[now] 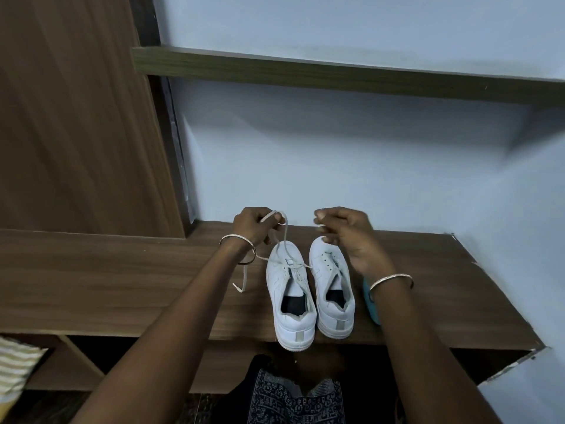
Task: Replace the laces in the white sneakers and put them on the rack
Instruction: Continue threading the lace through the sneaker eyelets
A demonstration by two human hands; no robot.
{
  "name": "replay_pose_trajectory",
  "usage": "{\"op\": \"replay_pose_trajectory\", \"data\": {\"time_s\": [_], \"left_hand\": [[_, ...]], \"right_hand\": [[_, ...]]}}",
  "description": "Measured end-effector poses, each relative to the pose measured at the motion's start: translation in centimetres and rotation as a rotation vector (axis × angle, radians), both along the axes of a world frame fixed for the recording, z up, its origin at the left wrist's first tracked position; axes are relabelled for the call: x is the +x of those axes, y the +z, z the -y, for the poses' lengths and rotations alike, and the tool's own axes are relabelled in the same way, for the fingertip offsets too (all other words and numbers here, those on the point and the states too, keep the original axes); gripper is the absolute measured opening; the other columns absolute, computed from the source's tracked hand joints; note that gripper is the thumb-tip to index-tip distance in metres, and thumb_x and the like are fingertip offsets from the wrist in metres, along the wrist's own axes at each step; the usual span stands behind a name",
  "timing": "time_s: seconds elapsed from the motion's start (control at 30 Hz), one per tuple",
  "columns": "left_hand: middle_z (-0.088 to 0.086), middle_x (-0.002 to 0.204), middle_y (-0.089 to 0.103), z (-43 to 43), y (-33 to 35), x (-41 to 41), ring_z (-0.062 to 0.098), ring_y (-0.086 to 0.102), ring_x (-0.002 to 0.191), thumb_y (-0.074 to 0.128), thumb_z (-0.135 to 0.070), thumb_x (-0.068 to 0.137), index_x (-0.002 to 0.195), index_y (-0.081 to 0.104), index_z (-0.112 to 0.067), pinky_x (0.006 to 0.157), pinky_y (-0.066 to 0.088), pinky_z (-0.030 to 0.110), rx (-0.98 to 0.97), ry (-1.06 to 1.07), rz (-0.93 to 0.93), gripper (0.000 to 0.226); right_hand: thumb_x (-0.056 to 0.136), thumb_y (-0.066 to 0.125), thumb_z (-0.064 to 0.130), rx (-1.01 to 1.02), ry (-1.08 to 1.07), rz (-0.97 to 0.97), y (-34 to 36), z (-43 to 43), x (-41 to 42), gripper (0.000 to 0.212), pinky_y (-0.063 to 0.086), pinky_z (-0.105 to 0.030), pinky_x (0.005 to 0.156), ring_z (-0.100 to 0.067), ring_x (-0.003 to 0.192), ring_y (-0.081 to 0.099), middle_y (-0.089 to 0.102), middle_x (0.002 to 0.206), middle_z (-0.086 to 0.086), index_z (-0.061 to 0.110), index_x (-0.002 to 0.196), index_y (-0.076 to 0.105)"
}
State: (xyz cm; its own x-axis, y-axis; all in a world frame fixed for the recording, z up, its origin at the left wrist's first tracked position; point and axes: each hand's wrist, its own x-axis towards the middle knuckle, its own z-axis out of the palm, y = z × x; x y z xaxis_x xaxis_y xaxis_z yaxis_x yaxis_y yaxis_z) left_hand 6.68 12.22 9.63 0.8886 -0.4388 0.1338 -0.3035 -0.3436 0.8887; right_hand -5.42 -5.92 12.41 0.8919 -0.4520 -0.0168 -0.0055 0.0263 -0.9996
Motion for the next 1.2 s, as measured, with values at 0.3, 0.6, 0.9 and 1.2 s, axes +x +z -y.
{"op": "replay_pose_trajectory", "data": {"time_s": [0.3,0.6,0.9,1.2], "left_hand": [[-0.004,0.071,0.074,0.4,1.1,-0.5,0.008,0.056,0.044,0.063,-0.043,0.093,0.075,0.076,-0.019,0.057,0.045,0.016,0.049,-0.084,0.032,0.032],[0.007,0.075,0.074,-0.9,-2.1,1.7,0.015,0.054,0.047,0.061,-0.033,0.094,0.073,0.074,-0.008,0.06,0.046,0.024,0.01,0.212,-0.104,0.035],[0.019,0.082,0.07,-0.3,-4.1,1.8,0.008,0.055,0.038,0.054,-0.022,0.099,0.082,0.067,-0.007,0.043,0.041,0.012,-0.018,0.203,-0.206,0.027],[0.015,0.13,0.058,-2.5,-7.0,0.9,0.037,0.055,0.121,0.069,-0.045,0.083,0.125,0.057,-0.008,0.099,0.045,0.041,0.596,0.523,-0.163,0.058]], "right_hand": [[0.09,0.072,0.023,-0.42,0.097,-0.052,-2.0,-2.4,2.1,0.016,0.052,-0.019,0.07,-0.01,0.071,0.07,0.074,0.075,-0.004,0.007,0.089,0.076],[0.098,0.061,0.017,0.073,0.057,-0.068,-1.4,3.1,-1.2,0.017,0.049,-0.019,0.055,-0.013,0.058,0.056,0.067,0.067,-0.004,0.004,0.097,0.072],[0.094,0.056,0.005,0.592,-0.187,0.362,-1.5,5.0,-1.5,0.007,0.06,-0.024,0.075,-0.018,0.084,0.075,0.077,0.089,-0.009,0.006,0.098,0.061],[0.096,0.056,-0.001,0.57,-0.177,0.257,-2.1,3.1,0.8,0.02,0.059,-0.036,0.087,-0.026,0.102,0.069,0.063,0.111,-0.014,0.001,0.117,0.055]]}}
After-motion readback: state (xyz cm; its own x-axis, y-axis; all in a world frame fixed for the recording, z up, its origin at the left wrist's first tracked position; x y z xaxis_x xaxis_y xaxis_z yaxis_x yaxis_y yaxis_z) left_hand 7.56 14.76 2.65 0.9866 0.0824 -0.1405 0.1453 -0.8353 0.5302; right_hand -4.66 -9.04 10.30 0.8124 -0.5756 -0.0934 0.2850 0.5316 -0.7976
